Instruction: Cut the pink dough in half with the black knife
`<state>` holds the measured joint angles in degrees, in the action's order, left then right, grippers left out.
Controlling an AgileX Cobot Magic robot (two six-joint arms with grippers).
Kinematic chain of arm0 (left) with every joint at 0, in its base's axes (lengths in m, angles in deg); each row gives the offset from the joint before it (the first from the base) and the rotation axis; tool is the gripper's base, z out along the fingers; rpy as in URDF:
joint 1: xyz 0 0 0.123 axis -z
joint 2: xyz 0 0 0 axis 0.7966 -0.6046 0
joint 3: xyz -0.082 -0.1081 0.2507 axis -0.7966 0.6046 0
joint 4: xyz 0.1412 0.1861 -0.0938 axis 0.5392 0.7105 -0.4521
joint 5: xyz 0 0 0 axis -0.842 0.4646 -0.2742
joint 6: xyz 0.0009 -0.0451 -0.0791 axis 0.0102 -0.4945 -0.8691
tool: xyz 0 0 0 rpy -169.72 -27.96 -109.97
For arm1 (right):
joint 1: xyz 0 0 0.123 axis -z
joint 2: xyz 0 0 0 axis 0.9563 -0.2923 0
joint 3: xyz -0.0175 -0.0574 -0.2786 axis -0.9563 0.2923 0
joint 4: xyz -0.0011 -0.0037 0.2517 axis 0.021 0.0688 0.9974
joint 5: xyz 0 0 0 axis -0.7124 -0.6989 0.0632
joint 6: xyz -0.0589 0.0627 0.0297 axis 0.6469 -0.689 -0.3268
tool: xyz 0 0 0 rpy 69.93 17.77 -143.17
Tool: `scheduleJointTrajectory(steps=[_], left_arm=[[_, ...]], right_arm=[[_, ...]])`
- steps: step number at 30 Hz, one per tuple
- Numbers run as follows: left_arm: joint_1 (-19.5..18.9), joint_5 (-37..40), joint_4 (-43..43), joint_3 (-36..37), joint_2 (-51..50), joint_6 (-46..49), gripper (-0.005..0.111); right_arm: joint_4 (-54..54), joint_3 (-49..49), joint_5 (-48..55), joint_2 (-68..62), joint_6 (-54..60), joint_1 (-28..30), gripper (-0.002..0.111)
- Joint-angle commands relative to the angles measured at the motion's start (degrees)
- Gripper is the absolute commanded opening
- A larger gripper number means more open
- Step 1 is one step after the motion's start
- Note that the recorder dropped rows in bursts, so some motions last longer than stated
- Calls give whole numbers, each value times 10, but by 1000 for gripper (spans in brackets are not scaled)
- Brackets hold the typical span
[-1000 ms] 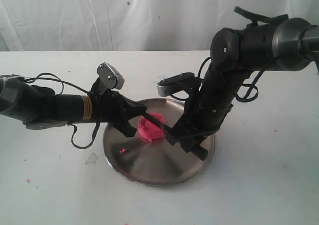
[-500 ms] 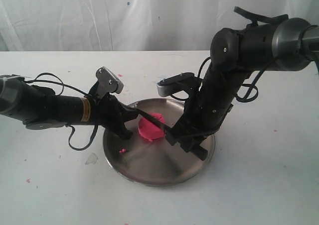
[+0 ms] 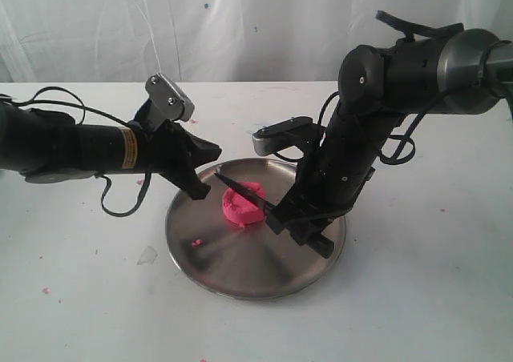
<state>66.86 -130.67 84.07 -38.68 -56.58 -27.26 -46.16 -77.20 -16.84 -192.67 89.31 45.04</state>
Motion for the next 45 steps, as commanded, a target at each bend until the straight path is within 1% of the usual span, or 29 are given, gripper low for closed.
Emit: scheduleJointTrajectory(steps=[1,4,6,10,12,15,19,23,26,32,35,38,41,43,45], left_arm=[[-1,5,4,-2,-2,21,0],[-1,-9,-3,-2,-25,44,0],[-1,-36,-17,-2,-43,77,0],[-1,-139,-24,-2,-71,131,0],[-1,-161,-28,-2,-75,145,0],[-1,-145,-46,-2,-77,145,0],[-1,-74,-45,-2,-80,141,0],[-1,-36,-45,-2,-89,140,0],[-1,-41,-44,-2,-91,137,0],[-1,-96,-44,-2,-91,119,0],[-1,-111,-44,-2,-91,119,0],[-2,-149,-44,-2,-88,119,0],[-2,-170,-56,-2,-85,129,0],[-1,-163,-87,-2,-85,135,0],[-1,-129,-116,-2,-85,141,0]], right_arm=[[2,-2,1,2,2,0,0],[2,-2,1,2,2,0,0],[2,-2,1,2,2,0,0],[2,-2,1,2,2,0,0],[2,-2,1,2,2,0,0],[2,-2,1,2,2,0,0],[2,-2,1,2,2,0,0],[3,-2,1,2,2,0,0],[4,-2,1,2,2,0,0],[7,-2,-2,2,2,0,0],[7,-2,-5,2,2,0,0],[7,-2,-6,2,2,0,0],[7,-2,-6,2,2,0,0],[7,-2,-5,2,2,0,0],[7,-2,-5,2,2,0,0]])
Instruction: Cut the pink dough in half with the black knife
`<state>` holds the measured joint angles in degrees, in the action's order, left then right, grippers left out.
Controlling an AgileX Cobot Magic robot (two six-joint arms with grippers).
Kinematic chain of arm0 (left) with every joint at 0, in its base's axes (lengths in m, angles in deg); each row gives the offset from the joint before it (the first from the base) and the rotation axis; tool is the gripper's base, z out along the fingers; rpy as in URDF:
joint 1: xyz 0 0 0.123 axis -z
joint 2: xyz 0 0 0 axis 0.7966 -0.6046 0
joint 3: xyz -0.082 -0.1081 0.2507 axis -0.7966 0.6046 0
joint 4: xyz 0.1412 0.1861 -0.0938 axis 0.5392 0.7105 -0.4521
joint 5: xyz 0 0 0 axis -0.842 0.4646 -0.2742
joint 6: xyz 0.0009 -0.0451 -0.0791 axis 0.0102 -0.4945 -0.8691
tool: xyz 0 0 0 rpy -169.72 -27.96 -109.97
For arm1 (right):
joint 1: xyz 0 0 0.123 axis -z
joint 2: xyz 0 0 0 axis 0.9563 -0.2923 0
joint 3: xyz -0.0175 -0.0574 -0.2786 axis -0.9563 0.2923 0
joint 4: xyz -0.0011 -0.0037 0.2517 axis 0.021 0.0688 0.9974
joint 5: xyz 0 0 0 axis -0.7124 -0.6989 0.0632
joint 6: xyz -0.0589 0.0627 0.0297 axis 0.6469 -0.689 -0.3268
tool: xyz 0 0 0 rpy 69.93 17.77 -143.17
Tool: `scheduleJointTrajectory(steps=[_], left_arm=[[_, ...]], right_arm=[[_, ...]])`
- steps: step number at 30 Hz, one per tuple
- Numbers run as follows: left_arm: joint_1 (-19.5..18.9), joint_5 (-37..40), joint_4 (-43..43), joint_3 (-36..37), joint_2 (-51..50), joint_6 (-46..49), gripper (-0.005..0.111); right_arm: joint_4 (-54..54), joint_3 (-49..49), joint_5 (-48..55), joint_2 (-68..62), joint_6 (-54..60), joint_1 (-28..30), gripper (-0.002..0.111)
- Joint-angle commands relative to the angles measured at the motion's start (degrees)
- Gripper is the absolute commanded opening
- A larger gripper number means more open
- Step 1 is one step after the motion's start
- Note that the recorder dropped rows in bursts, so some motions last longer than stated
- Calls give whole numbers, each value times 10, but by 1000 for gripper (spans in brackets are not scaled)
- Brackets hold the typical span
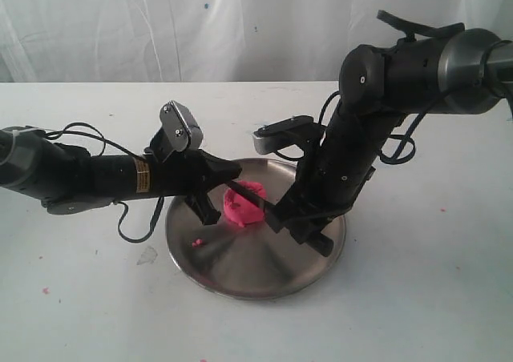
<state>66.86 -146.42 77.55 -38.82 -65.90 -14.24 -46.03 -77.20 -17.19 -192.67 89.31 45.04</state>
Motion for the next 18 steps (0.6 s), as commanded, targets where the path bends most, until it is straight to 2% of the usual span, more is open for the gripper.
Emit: scheduleJointTrajectory(steps=[1,4,6,13,18], left_arm=[[-1,53,-65,0,8,11,0],[-1,107,-86,0,-4,13,0],[-1,112,-85,0,-15,28,0],[-1,67,-70,0,-23,38,0],[-1,2,-68,0,-16,38,0]], right_arm=[[5,-2,-1,2,2,0,0],[5,-2,-1,2,2,0,0],[5,-2,-1,2,2,0,0],[5,-2,-1,2,2,0,0],[5,-2,-4,2,2,0,0]])
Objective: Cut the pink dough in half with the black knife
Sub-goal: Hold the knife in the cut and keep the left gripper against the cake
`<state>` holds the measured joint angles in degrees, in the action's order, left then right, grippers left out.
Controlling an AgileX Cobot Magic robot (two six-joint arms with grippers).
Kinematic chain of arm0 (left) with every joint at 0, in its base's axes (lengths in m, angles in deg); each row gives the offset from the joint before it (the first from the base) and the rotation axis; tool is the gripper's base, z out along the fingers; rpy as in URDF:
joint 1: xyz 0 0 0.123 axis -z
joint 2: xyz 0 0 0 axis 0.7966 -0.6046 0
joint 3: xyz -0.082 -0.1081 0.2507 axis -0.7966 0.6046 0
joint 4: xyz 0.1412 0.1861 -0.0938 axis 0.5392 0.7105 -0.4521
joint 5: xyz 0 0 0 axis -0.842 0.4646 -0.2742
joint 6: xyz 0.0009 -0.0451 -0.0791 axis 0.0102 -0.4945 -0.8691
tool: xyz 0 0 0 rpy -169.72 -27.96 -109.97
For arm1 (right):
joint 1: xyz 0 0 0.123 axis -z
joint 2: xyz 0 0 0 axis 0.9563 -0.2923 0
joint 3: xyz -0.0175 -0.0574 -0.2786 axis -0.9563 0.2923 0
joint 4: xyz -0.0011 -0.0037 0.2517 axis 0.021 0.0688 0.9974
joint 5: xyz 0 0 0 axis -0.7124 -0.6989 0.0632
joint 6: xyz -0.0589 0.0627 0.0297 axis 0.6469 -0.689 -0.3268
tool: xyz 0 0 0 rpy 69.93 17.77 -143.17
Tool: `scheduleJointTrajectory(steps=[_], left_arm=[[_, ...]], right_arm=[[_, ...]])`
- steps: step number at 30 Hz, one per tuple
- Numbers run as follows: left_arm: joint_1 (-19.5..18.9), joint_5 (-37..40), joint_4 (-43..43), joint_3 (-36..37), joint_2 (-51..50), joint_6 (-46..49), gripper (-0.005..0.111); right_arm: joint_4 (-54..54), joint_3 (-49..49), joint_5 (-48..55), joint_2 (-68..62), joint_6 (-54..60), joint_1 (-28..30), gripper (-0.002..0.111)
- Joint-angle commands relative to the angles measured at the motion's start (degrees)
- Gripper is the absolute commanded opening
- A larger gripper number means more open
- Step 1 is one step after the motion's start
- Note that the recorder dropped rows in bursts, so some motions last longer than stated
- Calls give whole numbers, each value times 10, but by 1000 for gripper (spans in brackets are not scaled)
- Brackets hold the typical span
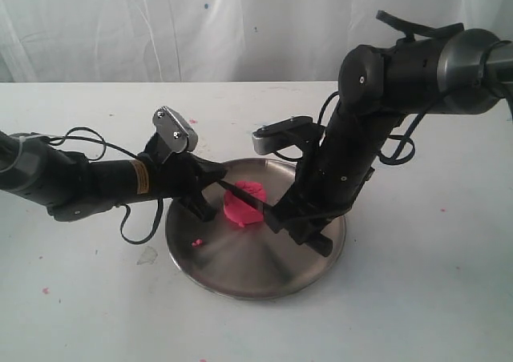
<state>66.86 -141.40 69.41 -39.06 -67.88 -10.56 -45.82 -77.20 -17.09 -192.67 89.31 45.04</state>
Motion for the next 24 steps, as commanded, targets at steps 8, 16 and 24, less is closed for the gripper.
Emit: scheduleJointTrajectory(steps=[8,16,24], left_arm=[[-1,-36,29,2,16,10,0],[-1,31,28,2,-4,10,0],[-1,30,28,2,-10,10,0]], right_arm=[[2,-2,-7,2,2,0,0],[3,-2,-12,-10,2,0,0],[3,-2,-9,-30,2,0,0]])
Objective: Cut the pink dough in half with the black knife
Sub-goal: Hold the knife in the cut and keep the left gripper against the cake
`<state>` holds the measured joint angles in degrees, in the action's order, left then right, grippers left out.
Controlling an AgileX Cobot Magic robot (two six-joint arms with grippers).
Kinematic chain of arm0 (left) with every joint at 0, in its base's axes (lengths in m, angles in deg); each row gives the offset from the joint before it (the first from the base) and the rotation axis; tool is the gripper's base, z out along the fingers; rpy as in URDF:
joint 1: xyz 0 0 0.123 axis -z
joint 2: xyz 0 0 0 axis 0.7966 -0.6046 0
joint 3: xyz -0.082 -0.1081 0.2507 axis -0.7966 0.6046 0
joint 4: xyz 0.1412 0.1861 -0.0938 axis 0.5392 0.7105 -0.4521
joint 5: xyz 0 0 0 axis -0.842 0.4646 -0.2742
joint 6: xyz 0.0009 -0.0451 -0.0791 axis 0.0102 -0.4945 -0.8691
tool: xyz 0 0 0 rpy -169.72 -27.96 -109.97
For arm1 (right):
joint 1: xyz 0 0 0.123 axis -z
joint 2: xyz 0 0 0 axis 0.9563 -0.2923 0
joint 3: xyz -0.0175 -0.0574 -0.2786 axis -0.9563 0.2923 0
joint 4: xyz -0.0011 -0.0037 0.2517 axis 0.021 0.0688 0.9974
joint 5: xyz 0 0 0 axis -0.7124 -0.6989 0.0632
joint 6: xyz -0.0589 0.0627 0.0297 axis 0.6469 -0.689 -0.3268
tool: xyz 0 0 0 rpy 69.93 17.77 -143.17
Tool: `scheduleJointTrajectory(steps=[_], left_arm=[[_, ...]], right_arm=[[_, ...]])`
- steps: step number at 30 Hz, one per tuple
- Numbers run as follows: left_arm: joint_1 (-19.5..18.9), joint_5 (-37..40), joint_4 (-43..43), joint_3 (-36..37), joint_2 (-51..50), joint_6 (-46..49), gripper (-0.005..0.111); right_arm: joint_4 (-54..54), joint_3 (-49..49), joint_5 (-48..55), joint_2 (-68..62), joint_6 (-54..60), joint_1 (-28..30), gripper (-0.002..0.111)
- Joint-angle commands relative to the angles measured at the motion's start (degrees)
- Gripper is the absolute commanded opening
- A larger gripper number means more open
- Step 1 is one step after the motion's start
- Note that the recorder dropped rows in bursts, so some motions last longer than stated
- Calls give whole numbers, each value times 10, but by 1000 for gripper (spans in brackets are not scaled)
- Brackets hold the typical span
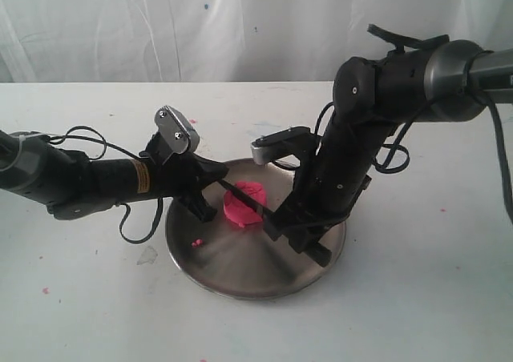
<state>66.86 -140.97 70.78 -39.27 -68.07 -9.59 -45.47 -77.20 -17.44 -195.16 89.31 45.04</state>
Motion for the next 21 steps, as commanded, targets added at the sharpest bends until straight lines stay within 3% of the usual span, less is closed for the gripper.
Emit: scheduleJointTrajectory(steps=[1,8,16,21], left_arm=[[-1,26,15,4,-8,1,0],[-1,19,15,4,-8,1,0],[-2,-124,5,4,-7,3,0],[-2,-73,-1,4,-7,3,0]], right_arm=[[0,-2,-5,-5,2,0,0],[0,-2,-5,-5,2,0,0],[0,-2,-5,-5,2,0,0],[0,-2,-4,-5,2,0,0]])
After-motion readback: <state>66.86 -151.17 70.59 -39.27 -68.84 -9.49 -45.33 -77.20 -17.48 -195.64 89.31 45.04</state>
